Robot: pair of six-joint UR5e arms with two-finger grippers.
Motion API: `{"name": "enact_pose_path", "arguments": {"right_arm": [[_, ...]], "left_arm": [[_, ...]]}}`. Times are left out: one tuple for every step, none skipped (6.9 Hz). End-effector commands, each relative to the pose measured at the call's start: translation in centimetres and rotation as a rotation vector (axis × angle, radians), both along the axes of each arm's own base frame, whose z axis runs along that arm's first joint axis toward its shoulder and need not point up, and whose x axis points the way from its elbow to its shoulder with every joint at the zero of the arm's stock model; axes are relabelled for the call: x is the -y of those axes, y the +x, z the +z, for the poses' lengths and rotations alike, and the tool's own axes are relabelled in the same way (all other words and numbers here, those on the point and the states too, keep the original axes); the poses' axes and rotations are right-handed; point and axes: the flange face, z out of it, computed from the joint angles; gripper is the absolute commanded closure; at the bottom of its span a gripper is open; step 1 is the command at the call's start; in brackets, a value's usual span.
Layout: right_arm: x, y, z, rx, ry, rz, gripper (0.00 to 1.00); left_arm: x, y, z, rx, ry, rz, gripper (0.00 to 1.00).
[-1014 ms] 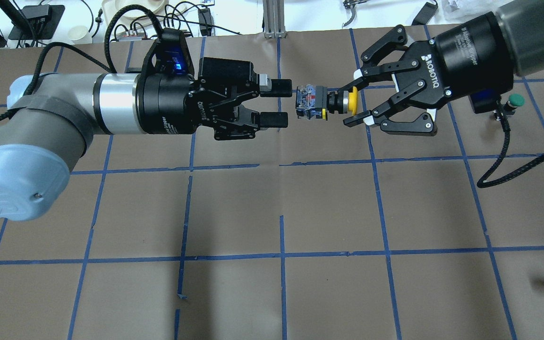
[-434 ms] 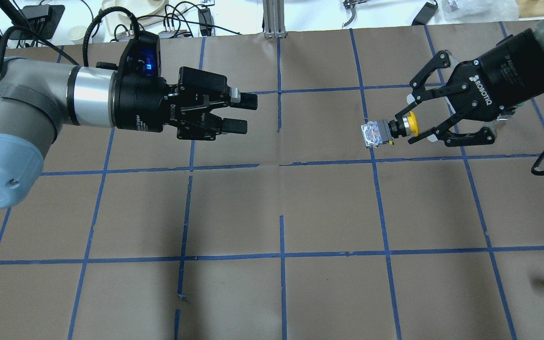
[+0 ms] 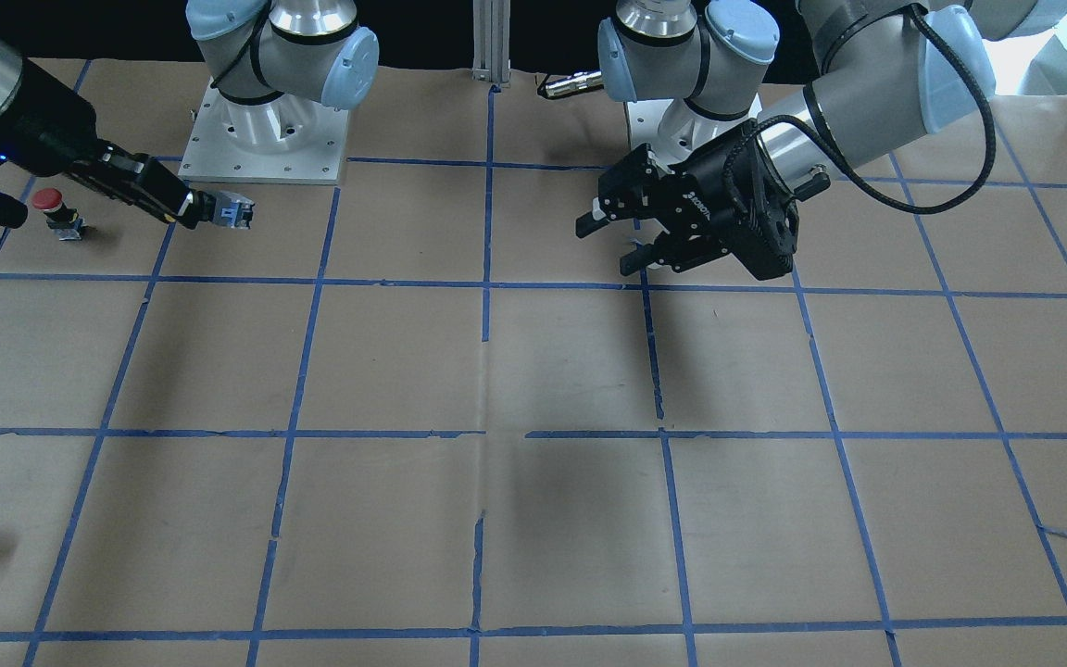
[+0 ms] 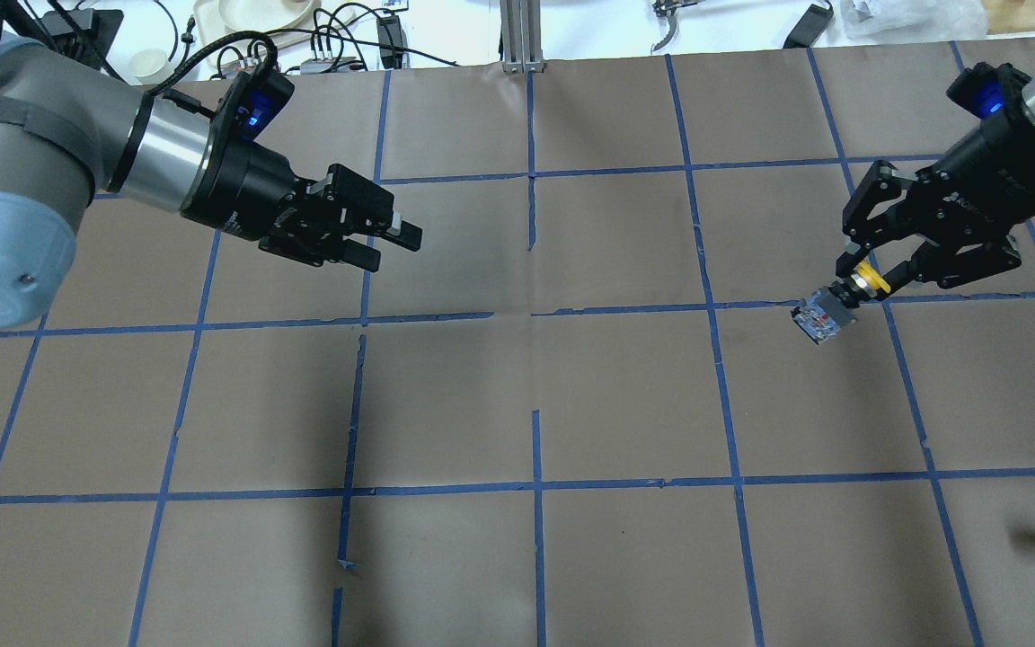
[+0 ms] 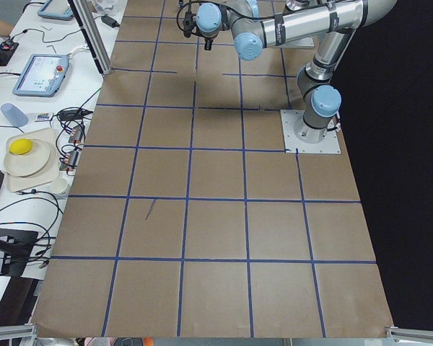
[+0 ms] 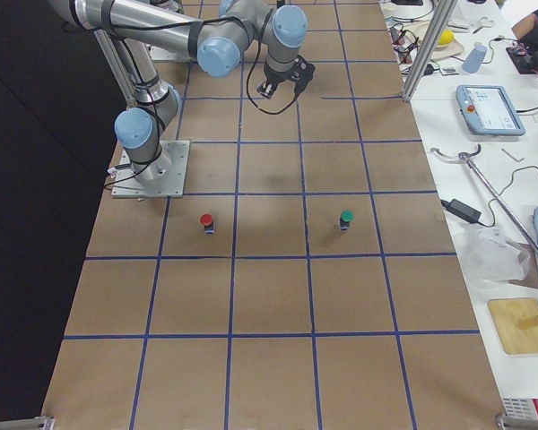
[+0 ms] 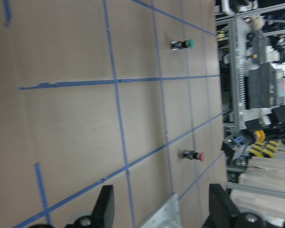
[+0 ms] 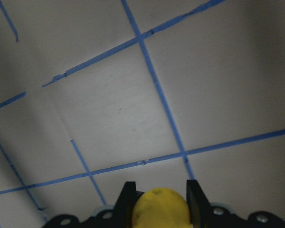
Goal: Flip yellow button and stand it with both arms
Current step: 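Carry the button with the right gripper toward the far side while the left gripper withdraws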
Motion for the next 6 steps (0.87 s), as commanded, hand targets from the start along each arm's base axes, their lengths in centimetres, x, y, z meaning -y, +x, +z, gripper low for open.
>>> {"name": "enact_pose_path", "arguments": {"right_arm": [[-0.2, -5.4, -4.2, -0.179, -0.147, 0.248, 0.73], [-0.6, -8.2, -5.6, -0.253, -0.21, 0.322, 0.73], [-1.1, -10.6, -6.7, -0.331, -0.271, 0.404, 0.73], [-2.2, -12.9, -8.4, -0.392, -0.309, 0.433, 0.75], [-3.5, -14.6, -10.3, -0.462, -0.363, 0.495, 0.75], [-4.7, -15.5, -11.7, -0.547, -0.417, 0.544, 0.75]], "left_arm": [[4.8, 4.4, 2.0, 0.455, 0.029, -0.052, 0.19], [6.2, 5.6, 4.8, 0.577, 0.043, -0.069, 0.1], [6.3, 4.8, 7.2, 0.62, 0.066, -0.001, 0.01], [5.9, 3.1, 8.4, 0.692, 0.073, 0.069, 0.0], [5.0, 0.4, 8.4, 0.721, 0.062, 0.031, 0.0], [2.5, -1.8, 8.2, 0.715, 0.091, 0.02, 0.0]]}}
